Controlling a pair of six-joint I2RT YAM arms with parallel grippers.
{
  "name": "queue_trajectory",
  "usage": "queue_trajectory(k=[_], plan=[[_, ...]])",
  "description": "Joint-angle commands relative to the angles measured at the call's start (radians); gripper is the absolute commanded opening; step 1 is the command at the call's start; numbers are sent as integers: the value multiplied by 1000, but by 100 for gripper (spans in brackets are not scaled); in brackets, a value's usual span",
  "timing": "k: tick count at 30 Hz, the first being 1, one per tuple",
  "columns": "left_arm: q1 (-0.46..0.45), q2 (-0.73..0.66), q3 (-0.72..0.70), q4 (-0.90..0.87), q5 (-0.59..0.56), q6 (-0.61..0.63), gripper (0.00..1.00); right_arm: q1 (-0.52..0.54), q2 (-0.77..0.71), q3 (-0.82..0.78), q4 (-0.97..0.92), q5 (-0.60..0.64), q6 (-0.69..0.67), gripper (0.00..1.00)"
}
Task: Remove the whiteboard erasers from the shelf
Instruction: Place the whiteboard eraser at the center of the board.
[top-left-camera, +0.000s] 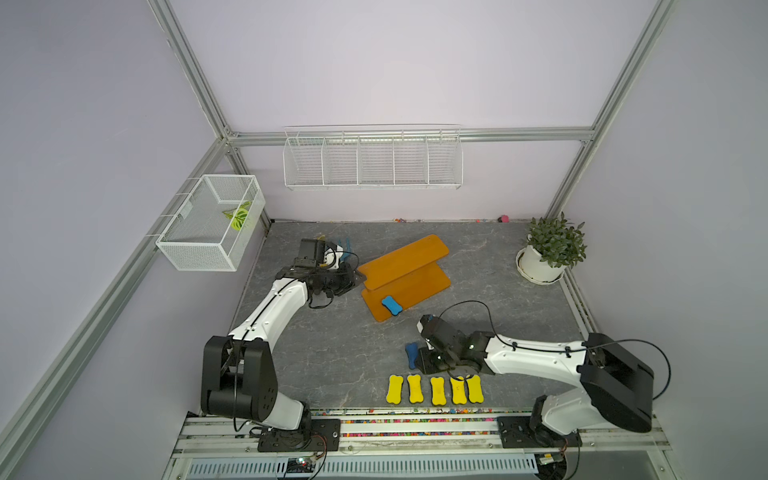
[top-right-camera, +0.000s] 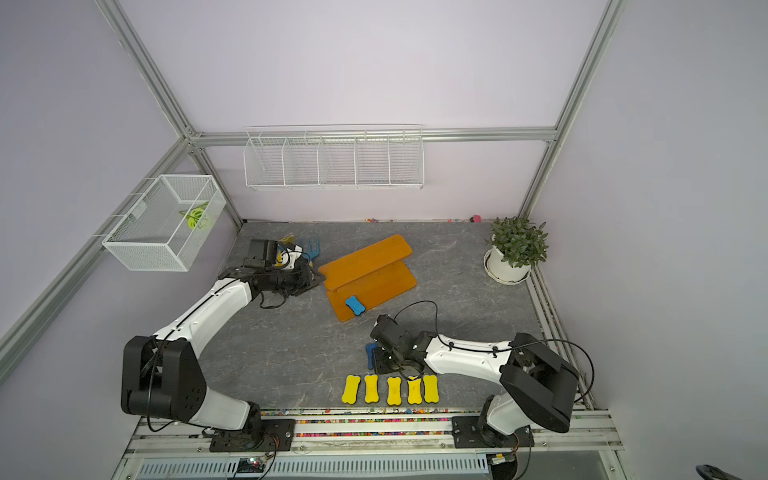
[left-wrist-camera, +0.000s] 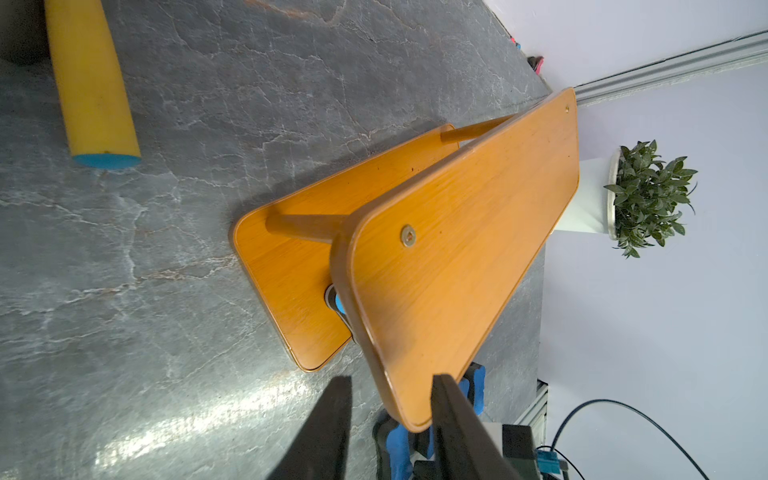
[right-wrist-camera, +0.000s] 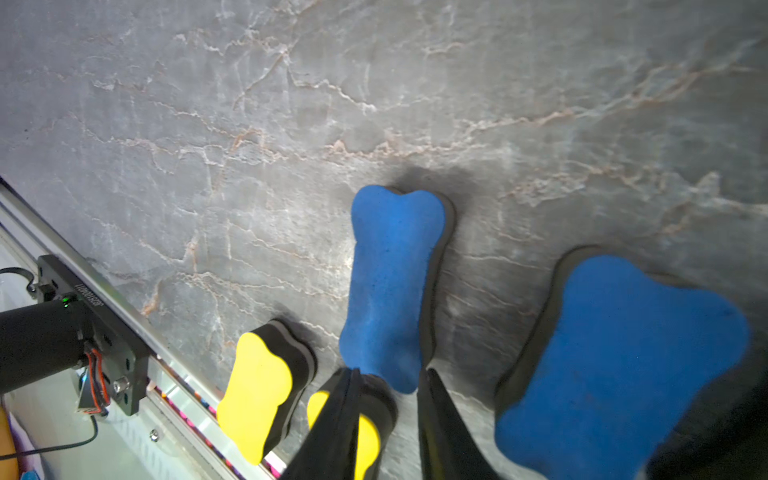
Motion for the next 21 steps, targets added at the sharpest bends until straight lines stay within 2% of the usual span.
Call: queue_trajectory(k=[1,13,21], plan=[[4,13,16,10,6,20,37,8,21,20,6,-19,-23,31],[3,17,15,8,6,22,37,14,41,36,15,-33,-26,31],[3,29,11,11,7,17,36,-4,-23,98,-28,97,-48,32]])
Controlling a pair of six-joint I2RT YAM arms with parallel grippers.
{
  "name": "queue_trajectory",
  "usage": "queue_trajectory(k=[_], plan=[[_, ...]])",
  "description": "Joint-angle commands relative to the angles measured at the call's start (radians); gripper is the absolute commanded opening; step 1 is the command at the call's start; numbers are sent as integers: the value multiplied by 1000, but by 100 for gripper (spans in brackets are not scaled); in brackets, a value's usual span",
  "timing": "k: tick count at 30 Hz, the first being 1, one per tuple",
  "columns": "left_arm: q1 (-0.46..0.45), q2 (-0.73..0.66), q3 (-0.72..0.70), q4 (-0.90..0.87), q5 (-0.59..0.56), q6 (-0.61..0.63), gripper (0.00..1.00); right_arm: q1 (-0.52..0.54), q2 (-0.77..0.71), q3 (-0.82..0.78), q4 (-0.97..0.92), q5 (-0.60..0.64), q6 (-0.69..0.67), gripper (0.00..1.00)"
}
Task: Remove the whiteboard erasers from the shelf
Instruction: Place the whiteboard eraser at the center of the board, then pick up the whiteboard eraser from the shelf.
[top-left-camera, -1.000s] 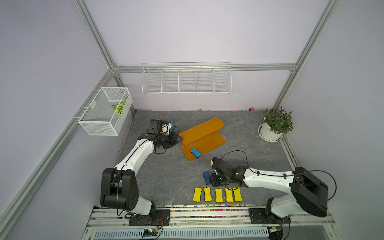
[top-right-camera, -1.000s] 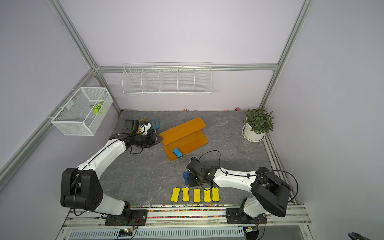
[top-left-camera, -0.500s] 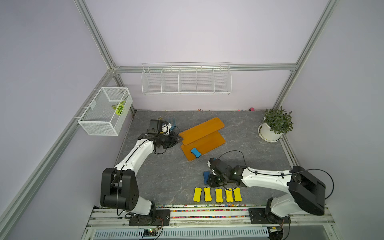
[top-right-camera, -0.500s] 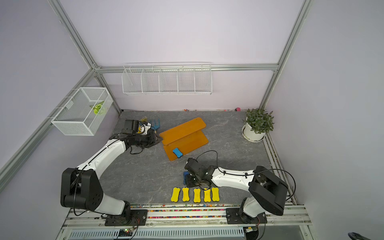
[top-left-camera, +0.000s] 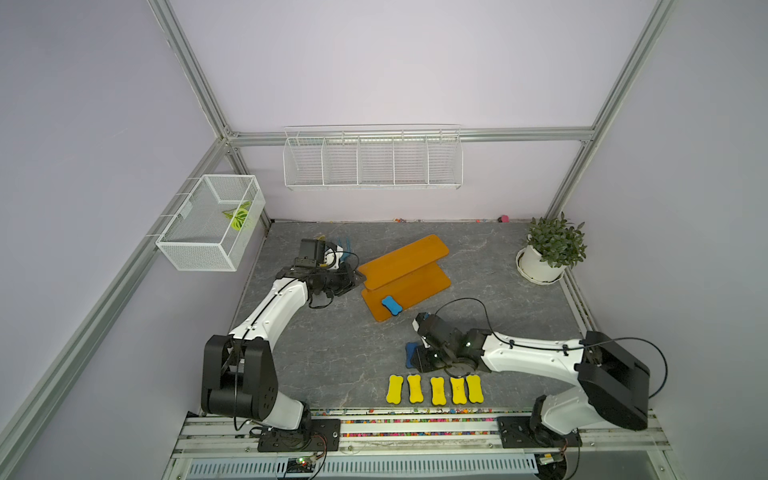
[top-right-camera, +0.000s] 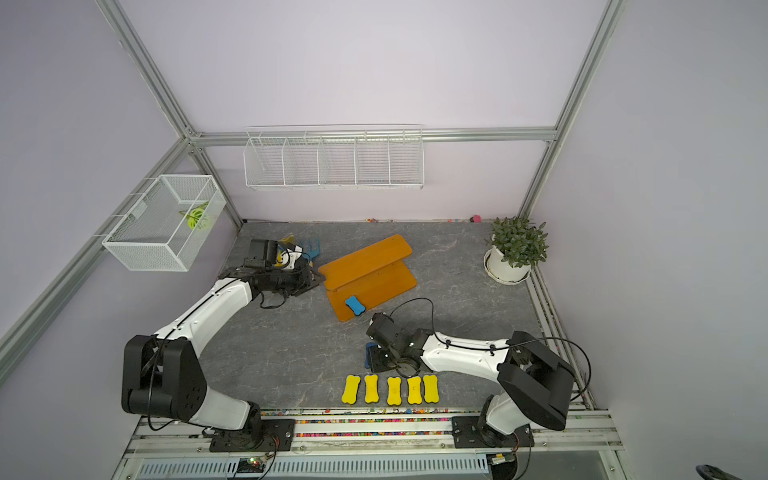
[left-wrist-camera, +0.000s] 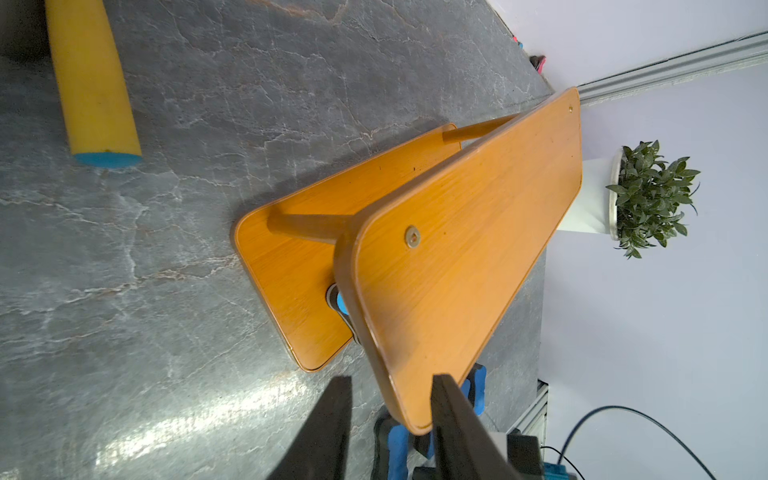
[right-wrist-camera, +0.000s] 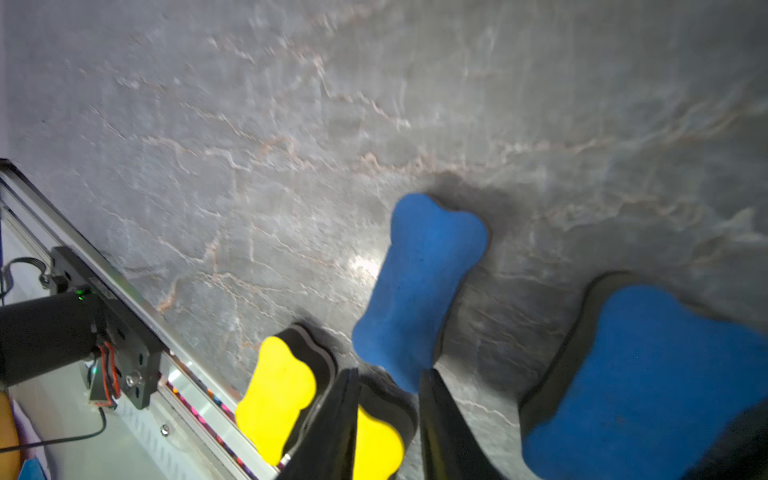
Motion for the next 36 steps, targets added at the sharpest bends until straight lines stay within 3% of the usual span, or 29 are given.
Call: queue_trajectory(k=[1,17,23,36], plan=[[3,24,13,12,10,18,35,-12,-27,50,2,84,-27,32],[-3,65,20,32,30,-4,20,-193,147,93,411,117,-109,32],[-4,65,18,31,22,-3,17,-206,262,151,480,113,-181,31],[-4,63,16,24,16,1,17,-234,363,162,580,95,-179,31]])
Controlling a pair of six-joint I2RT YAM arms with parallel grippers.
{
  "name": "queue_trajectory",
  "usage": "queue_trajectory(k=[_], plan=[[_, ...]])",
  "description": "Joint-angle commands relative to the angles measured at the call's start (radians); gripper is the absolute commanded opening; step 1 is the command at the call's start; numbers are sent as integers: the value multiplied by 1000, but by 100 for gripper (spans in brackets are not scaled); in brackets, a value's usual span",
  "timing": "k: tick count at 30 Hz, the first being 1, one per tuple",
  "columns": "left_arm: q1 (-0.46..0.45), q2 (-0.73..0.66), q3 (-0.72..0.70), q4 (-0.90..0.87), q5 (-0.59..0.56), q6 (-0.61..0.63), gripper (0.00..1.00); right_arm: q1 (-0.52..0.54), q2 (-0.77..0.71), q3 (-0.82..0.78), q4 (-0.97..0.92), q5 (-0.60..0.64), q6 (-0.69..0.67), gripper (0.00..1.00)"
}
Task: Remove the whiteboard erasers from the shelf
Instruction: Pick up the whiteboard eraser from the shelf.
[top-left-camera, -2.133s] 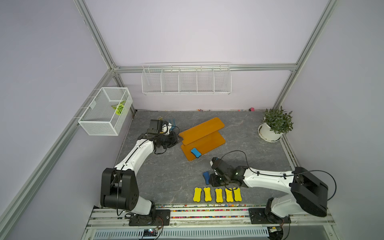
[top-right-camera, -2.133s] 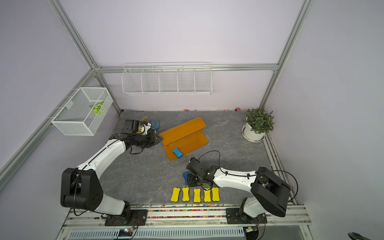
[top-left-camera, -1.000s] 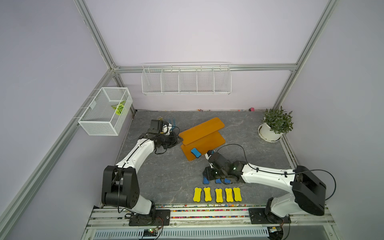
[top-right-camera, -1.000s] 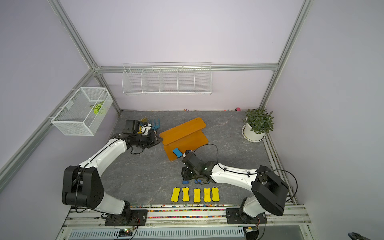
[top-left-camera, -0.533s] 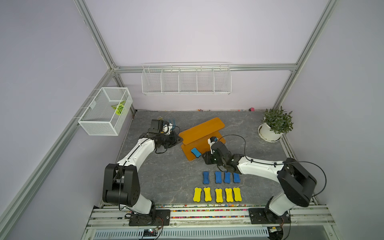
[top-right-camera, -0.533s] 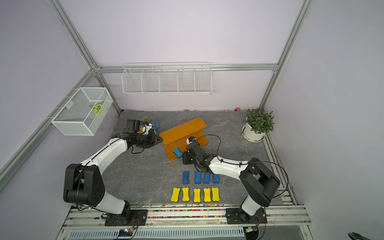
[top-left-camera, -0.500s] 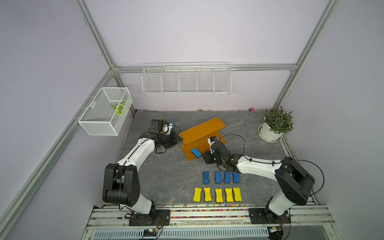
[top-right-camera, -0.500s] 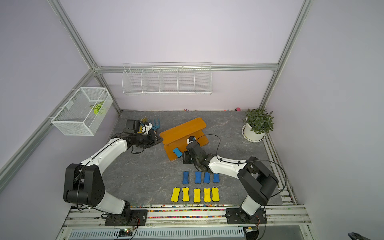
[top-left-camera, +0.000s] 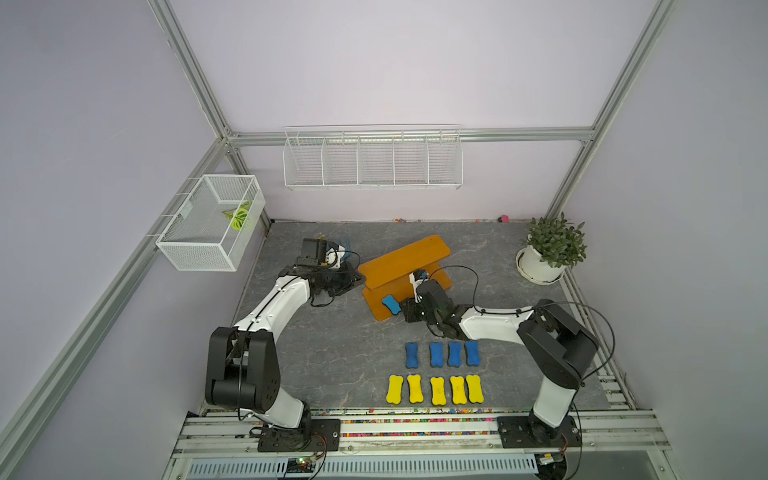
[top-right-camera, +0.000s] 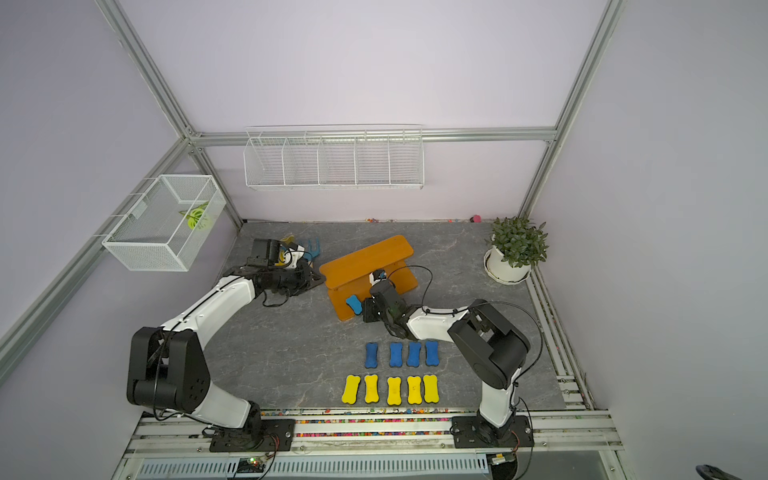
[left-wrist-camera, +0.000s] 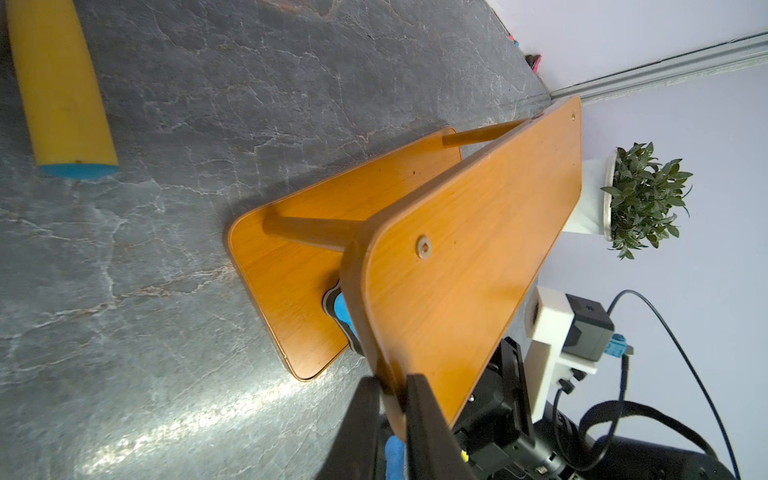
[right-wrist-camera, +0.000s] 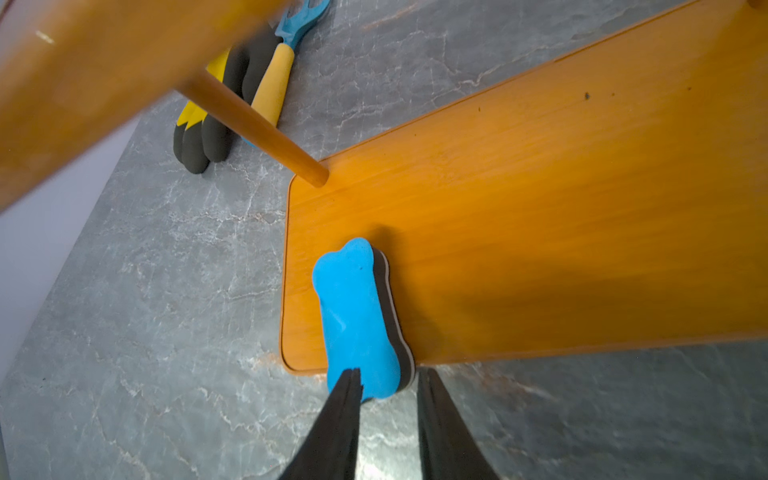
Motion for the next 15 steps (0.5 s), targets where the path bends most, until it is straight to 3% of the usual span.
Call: queue_trajectory(k=[1,15], plan=[[-4,20,11,-16,-13,10,17,-4,31,18,52,-10,-11,30],[-3,18,11,-15,-13,9,17,-27,91,25,105,-88,-7,31]])
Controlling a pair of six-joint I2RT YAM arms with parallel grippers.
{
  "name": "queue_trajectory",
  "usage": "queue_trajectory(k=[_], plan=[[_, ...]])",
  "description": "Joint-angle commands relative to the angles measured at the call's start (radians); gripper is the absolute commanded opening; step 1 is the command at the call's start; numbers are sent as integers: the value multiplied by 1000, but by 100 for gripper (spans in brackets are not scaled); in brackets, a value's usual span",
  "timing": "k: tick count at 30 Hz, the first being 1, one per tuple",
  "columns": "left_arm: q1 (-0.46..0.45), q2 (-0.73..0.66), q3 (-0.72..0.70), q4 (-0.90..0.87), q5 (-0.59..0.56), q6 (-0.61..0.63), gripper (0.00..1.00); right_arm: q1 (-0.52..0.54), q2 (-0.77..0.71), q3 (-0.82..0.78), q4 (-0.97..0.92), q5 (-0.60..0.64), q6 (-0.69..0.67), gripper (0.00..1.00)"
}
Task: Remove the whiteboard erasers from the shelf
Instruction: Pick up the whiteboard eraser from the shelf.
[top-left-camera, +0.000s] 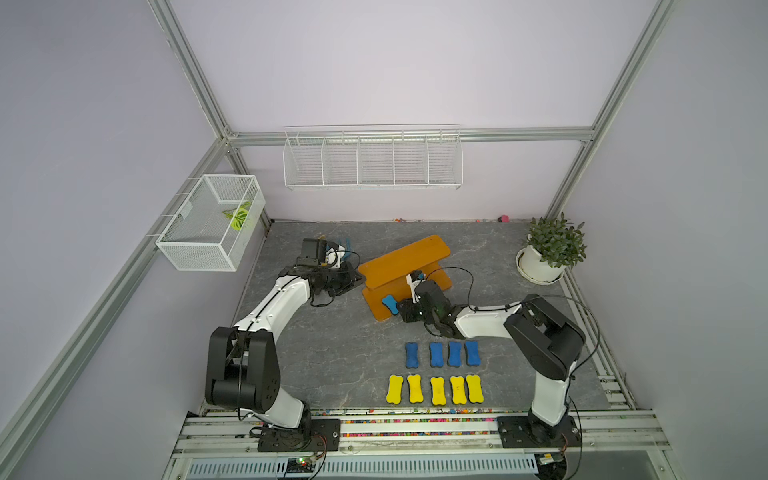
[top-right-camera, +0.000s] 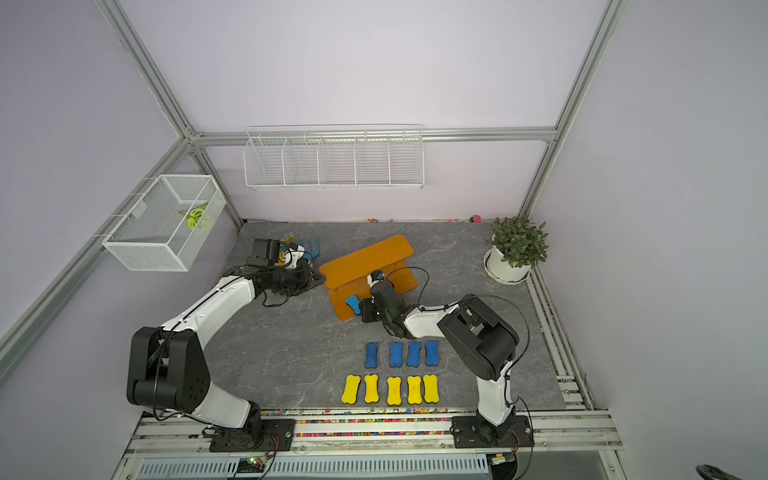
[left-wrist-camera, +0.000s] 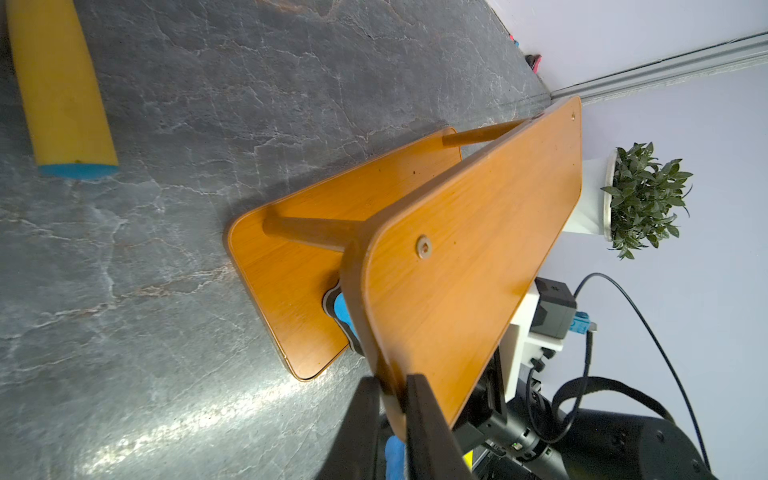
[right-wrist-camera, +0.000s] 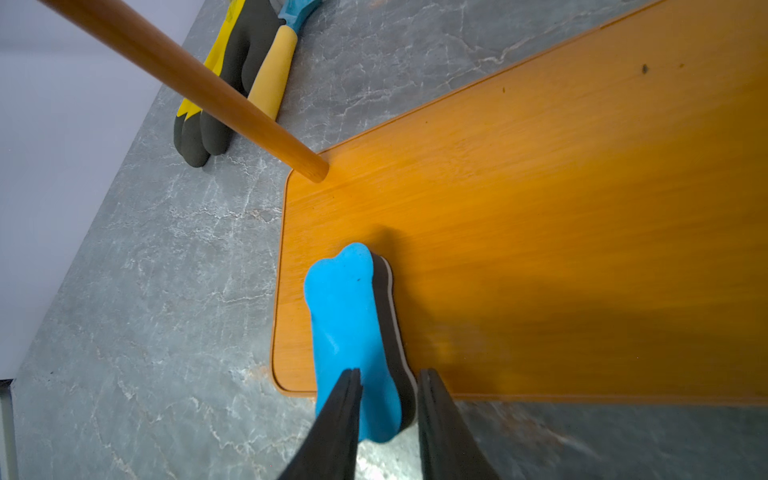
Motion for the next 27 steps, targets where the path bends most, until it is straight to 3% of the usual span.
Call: queue_trajectory(k=[1,12,27], plan=[[-3,17,11,-15,-12,10,17,-8,17,17,31,-18,-6,31],[-5,17,14,-18,-14,11,17,-10,57,7,45,-47,20,28],[4,24,21,-26,-15,15,17,-3,65,-18,36,-106,34,0]])
